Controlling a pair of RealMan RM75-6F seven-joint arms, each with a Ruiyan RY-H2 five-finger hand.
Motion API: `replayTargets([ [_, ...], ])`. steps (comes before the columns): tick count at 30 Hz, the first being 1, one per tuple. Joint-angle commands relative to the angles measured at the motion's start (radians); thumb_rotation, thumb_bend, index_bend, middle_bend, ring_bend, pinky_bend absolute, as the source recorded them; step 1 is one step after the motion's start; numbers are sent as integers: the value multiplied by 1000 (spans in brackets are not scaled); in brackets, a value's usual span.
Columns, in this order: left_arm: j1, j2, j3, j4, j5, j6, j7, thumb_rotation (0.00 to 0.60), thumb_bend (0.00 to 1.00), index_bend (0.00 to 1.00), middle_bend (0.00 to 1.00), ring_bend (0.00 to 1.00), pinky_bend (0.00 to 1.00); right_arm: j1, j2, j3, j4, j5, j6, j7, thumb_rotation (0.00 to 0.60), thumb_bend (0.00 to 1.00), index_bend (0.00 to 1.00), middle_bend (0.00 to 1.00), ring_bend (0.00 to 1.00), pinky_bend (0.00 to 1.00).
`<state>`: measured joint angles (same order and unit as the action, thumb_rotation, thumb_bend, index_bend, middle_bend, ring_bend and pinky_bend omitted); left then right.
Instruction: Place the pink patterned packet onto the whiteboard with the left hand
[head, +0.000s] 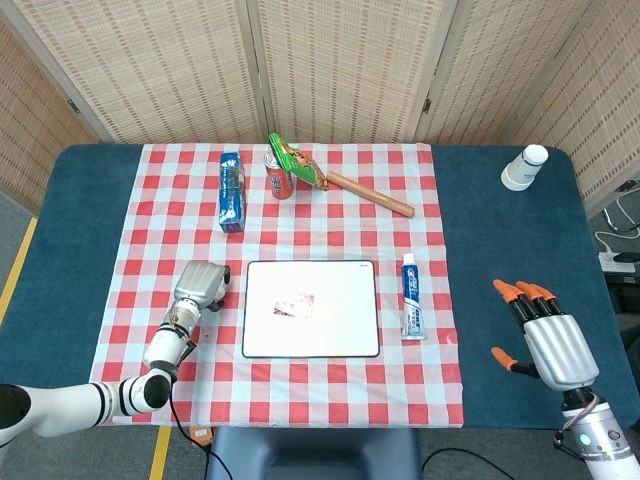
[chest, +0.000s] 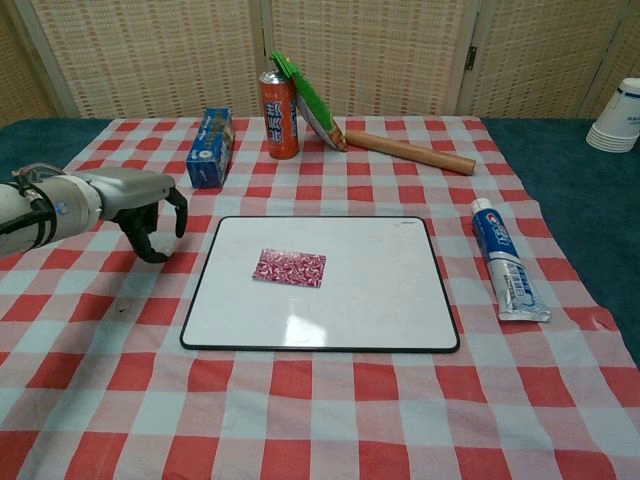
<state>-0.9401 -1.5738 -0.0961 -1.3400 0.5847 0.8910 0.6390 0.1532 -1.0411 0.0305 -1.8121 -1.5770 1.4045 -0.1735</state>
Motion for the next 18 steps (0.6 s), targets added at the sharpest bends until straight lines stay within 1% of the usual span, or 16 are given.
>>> replayTargets([
  [1,1,0,0,5,3,-3,0,600,277,431,1000,1000,978,0,-1,0,0,0,-1,-1,547,154,31,164,123,173],
  [10,8,-12,5,33,0,-21,2,600,278,435,1000,1000,978,2,0,-1,0,0,-5,0,548,154,31,165,124,173],
  [18,10,-14,-1,43,7,-20,1,600,281,441,1000,1000,980,2,0,-3,0,-2,-3,0,547,154,31,165,124,173],
])
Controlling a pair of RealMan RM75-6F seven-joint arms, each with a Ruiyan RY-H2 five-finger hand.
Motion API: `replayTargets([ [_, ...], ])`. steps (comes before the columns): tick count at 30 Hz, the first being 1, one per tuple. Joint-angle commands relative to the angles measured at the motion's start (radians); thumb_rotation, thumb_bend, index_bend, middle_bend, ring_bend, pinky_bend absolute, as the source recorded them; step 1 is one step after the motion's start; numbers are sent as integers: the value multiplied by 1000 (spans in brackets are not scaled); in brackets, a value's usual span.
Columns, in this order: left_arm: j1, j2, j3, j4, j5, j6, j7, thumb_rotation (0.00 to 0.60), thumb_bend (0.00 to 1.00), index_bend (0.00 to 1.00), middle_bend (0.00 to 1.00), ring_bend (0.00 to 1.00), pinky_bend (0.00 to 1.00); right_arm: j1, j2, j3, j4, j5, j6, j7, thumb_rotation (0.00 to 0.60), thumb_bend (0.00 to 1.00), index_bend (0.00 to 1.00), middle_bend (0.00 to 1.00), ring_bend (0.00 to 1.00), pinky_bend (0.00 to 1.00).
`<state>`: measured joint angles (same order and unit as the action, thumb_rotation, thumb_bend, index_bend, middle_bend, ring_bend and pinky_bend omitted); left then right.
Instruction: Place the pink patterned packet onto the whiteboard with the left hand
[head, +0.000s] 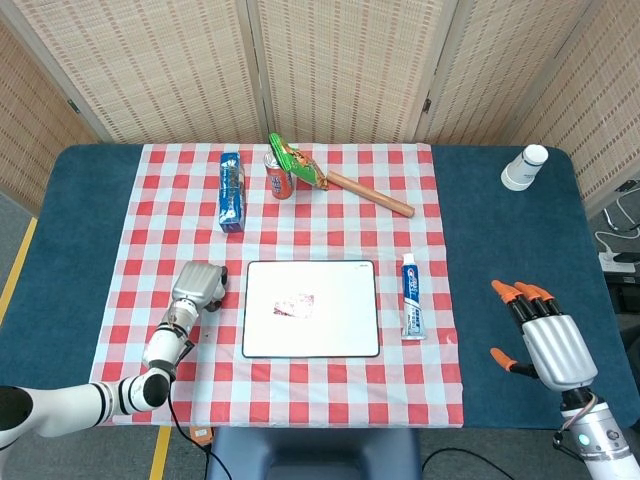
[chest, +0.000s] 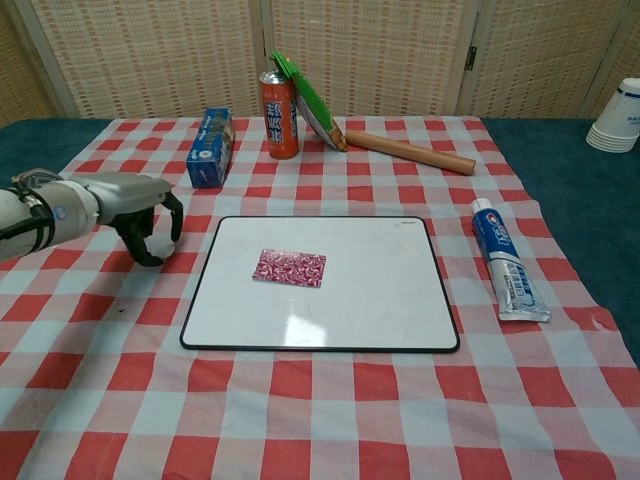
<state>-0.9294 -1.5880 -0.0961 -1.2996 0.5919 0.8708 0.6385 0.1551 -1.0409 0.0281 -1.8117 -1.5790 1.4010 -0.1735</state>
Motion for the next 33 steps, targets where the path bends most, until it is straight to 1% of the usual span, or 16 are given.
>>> replayTargets([
  [1,-1,0,-2,4,-3,-2,3,600,281,442,1000,1000,980,0,0,-1,0,-1,1,0,547,154,31,165,124,173],
  [13,3,-3,-4,25,-5,-27,-7,600,281,461,1000,1000,981,0,1,0,-1,1,0,-1,548,154,31,165,124,173],
  [21,4,-3,-9,27,-4,-36,-16,600,285,504,1000,1000,990,-1,1,1,-3,3,2,-1,547,154,31,165,124,173],
  [27,5,-9,-7,35,-5,-37,-15,600,301,511,1000,1000,991,-1,2,2,-1,4,2,2,547,153,31,165,124,173],
  [33,3,4,-13,22,-4,-33,-14,600,301,511,1000,1000,992,1,2,1,-2,5,-1,0,549,154,31,165,124,173],
])
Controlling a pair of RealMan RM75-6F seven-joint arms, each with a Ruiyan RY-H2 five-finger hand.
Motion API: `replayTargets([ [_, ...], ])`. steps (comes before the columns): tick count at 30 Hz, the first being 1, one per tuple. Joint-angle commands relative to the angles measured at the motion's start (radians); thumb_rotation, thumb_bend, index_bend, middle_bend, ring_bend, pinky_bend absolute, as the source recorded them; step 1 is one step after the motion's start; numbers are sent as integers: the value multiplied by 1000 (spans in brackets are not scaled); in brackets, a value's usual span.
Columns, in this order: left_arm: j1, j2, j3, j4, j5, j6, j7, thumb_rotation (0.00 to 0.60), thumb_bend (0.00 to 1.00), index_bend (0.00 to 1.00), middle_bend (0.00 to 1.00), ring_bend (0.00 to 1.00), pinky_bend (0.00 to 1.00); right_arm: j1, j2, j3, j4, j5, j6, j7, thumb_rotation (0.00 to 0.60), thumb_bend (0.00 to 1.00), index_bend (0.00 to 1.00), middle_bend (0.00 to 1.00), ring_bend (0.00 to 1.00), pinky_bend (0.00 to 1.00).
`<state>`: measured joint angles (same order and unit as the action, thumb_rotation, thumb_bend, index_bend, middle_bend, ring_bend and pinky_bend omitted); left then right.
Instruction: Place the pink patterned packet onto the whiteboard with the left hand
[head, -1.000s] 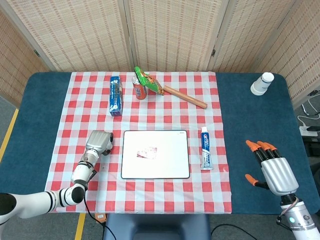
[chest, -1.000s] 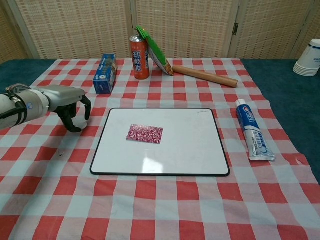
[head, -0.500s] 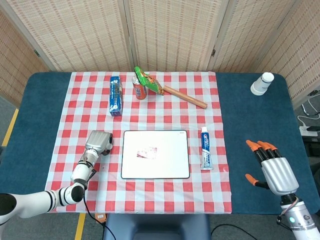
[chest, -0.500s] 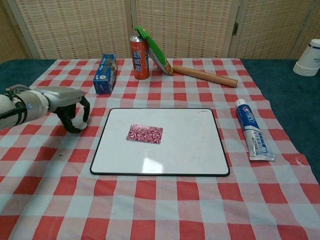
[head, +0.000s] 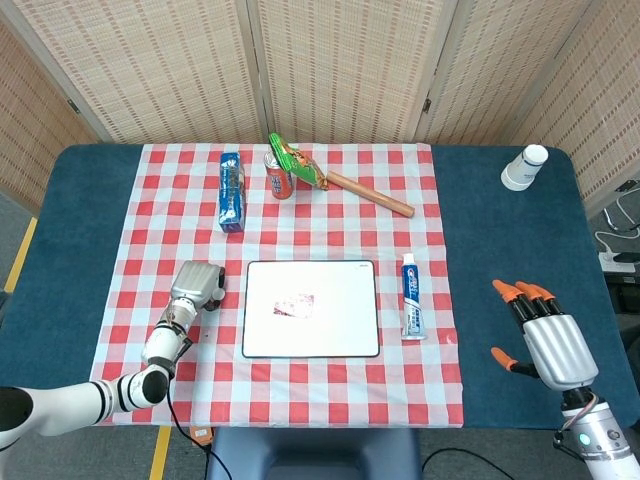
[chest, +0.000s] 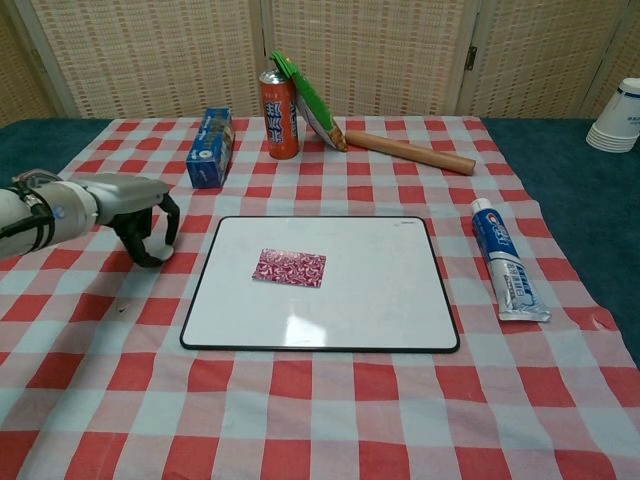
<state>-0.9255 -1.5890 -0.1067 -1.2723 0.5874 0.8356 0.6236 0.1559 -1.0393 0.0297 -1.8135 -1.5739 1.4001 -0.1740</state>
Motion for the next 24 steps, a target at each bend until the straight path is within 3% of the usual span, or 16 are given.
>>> replayTargets([
  [1,-2,8,-3,-10,1,4,2,600,301,512,1000,1000,992,0,0,0,-1,0,1,0,549,154,31,165,124,173],
  [11,-35,37,-24,-105,-7,35,41,600,302,512,1000,1000,994,1,1,1,0,-1,-1,4,548,154,30,166,124,173],
  [24,-147,-39,-81,-208,-65,119,161,600,301,517,1000,1000,1000,3,15,6,8,11,-4,41,547,154,30,166,125,173],
])
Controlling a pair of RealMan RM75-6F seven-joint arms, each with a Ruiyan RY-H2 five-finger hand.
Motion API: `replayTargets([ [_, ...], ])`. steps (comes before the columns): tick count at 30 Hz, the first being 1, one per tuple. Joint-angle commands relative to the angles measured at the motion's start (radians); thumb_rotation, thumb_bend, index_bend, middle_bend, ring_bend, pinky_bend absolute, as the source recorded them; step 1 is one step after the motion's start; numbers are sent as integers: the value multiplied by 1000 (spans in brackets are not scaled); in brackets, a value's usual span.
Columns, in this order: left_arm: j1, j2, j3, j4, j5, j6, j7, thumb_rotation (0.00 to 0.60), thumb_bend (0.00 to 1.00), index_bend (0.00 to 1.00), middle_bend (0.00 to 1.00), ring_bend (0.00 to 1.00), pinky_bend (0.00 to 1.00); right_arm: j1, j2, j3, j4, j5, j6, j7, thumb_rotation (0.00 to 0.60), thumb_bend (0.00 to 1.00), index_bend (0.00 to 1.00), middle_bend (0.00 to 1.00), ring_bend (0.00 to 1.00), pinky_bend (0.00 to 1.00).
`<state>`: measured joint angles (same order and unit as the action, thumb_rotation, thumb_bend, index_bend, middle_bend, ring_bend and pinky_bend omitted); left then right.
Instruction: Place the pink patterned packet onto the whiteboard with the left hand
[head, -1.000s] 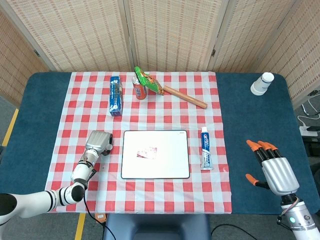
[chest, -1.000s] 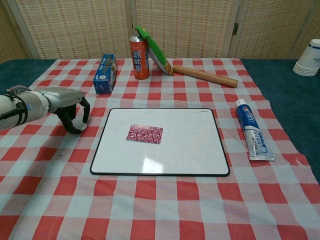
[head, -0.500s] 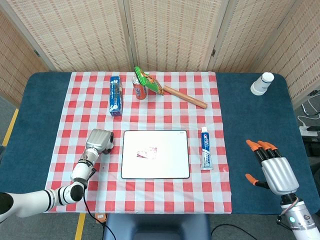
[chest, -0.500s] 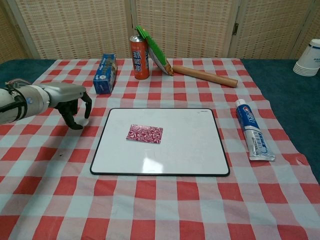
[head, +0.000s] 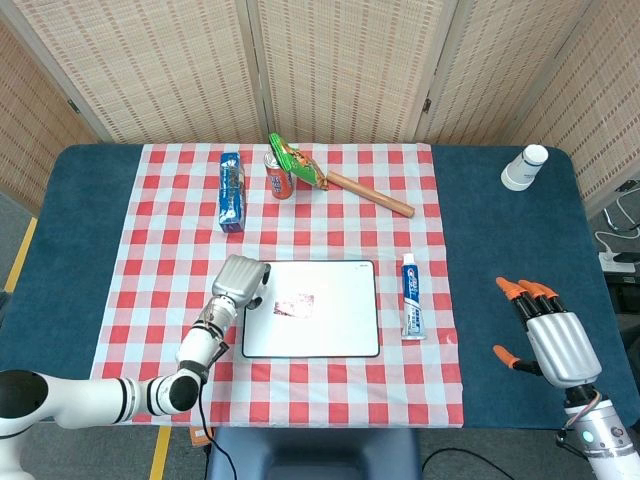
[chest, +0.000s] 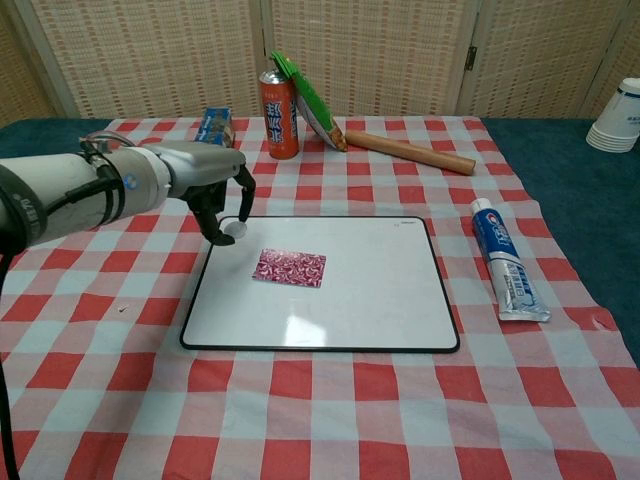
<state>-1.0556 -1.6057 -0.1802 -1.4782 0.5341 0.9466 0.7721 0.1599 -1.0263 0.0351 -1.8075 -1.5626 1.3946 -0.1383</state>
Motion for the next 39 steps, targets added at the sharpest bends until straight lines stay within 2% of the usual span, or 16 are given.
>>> replayTargets([
  [1,-23,-32,-8,-1,-16,9,17,600,301,518,1000,1000,1000,0,3,1,2,0,1,8,547,154,30,166,125,173],
  [10,-69,-100,-15,30,-45,6,45,600,301,518,1000,1000,1000,2,11,3,6,3,-2,33,549,154,30,166,125,173],
  [21,-113,-128,-36,55,-83,11,72,600,302,524,1000,1000,1000,4,21,3,14,3,-4,64,549,154,30,166,125,173],
  [39,-118,-177,-31,133,-84,-20,31,600,301,525,1000,1000,1000,10,20,6,13,17,-17,60,547,154,30,166,125,173],
])
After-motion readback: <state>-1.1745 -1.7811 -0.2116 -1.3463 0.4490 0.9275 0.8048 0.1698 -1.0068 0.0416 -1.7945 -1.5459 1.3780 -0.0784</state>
